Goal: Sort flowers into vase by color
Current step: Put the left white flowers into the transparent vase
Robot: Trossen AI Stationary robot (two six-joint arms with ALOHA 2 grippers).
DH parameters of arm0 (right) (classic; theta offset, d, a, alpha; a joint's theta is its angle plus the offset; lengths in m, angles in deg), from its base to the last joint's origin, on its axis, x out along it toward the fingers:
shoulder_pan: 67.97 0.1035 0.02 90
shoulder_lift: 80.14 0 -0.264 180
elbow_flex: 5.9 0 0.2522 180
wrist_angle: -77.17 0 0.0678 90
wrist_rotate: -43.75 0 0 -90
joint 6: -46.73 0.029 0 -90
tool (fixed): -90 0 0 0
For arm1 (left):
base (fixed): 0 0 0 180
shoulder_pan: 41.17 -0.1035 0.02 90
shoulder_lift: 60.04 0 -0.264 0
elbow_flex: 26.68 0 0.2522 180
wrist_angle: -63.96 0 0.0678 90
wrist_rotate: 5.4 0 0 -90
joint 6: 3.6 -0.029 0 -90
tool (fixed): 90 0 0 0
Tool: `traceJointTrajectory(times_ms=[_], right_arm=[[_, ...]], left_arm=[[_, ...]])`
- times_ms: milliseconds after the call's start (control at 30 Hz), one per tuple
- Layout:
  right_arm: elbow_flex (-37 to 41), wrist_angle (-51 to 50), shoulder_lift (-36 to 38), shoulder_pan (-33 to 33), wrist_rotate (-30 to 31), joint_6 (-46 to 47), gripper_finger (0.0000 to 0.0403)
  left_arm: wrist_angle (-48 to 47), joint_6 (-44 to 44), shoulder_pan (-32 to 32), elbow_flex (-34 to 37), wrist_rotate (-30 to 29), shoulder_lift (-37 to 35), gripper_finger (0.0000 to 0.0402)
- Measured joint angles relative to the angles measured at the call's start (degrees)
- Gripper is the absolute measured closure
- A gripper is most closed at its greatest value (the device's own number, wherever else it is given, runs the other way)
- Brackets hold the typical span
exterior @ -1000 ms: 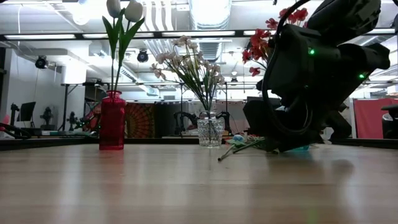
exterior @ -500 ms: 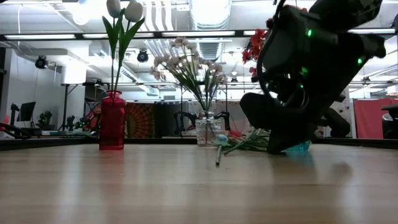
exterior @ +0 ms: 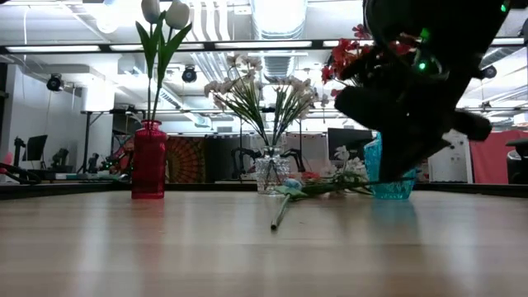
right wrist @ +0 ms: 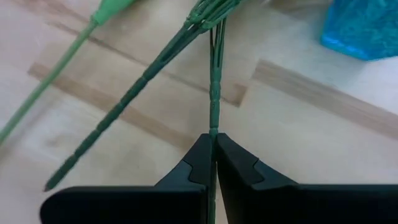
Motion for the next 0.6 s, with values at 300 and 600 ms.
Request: traceJointTrajectory(times_ms=[300, 600], right_arm=[[-7.35, -13.62, 0.07, 1.15, -5.86, 0.00, 0.0390], [-14.33, -21.64, 0.17, 1.47, -16.17, -3.50, 0.0390]], left_arm=[[0.00, -0.02, 0.00, 0.00, 0.00, 0.00, 0.0304], [0.00, 0.00, -0.01, 0.00, 0.00, 0.00, 0.0304]])
